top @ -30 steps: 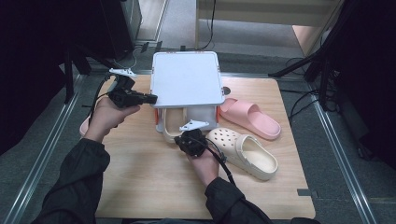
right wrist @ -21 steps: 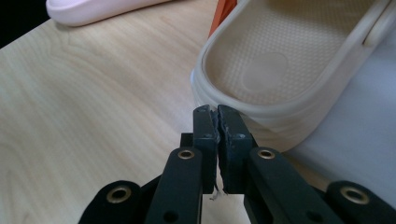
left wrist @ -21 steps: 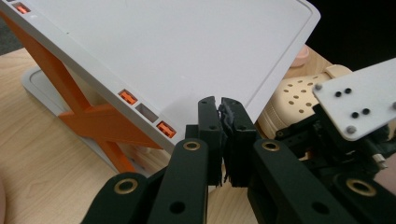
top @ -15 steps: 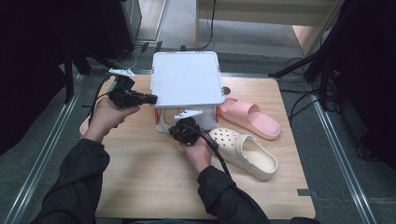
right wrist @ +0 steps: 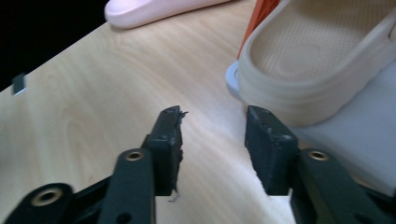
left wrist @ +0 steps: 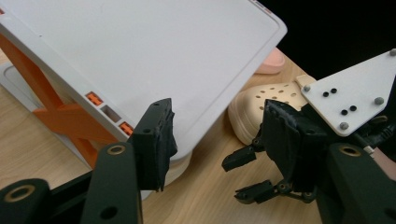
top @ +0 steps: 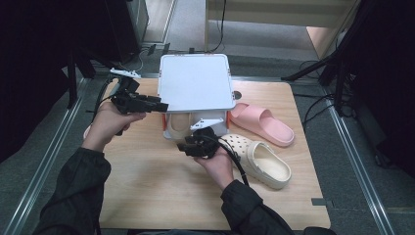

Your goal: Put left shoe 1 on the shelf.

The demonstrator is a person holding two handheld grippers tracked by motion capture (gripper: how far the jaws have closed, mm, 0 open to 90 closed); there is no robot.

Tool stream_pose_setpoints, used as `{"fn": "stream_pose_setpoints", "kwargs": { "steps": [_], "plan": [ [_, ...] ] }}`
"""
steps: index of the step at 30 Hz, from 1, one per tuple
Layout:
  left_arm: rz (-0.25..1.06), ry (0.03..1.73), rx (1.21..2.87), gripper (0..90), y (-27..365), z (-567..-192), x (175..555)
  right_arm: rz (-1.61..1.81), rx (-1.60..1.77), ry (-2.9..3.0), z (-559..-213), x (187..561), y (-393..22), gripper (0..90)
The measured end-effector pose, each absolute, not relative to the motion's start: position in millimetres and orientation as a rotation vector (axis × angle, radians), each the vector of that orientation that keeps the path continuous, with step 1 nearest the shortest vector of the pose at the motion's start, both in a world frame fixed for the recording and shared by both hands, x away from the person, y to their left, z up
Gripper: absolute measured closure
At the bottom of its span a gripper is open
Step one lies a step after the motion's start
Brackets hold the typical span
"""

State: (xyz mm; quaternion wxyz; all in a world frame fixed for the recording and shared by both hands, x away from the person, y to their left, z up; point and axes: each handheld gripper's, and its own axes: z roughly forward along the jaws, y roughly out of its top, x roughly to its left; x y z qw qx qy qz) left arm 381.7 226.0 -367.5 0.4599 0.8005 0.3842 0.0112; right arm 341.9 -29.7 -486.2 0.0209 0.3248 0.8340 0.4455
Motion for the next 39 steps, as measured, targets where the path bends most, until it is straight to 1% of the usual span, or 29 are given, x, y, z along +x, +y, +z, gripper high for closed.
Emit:
{"fn": "stream_pose_setpoints", "kwargs": {
  "steps": [3,7,9,14,24,30,39],
  "plan": [
    [0.034,0.925,1.98,38.2,224.2,-365.2,374.5,1.39,0.957,2.618,-481.6,327.3,-41.8,51.9],
    [0.05,0.917,1.974,36.6,223.0,-364.0,363.1,1.422,0.902,2.616,-478.7,315.8,-57.0,51.7],
    [0.051,0.913,1.972,36.4,223.0,-363.9,360.5,1.419,0.892,2.616,-477.8,314.1,-60.9,51.7],
    [0.073,0.904,1.991,35.8,222.1,-368.7,345.6,1.511,0.942,2.609,-472.8,312.4,-86.4,50.6],
    [0.092,0.92,1.989,35.8,221.2,-383.3,334.5,1.522,0.892,2.603,-463.8,308.2,-114.1,47.7],
    [0.105,0.95,1.977,35.9,222.4,-392.6,329.1,1.523,0.888,2.579,-459.9,304.0,-137.1,47.5],
    [0.138,0.985,1.977,36.0,223.9,-415.7,312.4,1.53,0.887,2.563,-459.3,299.6,-163.5,47.4]
  ]
}}
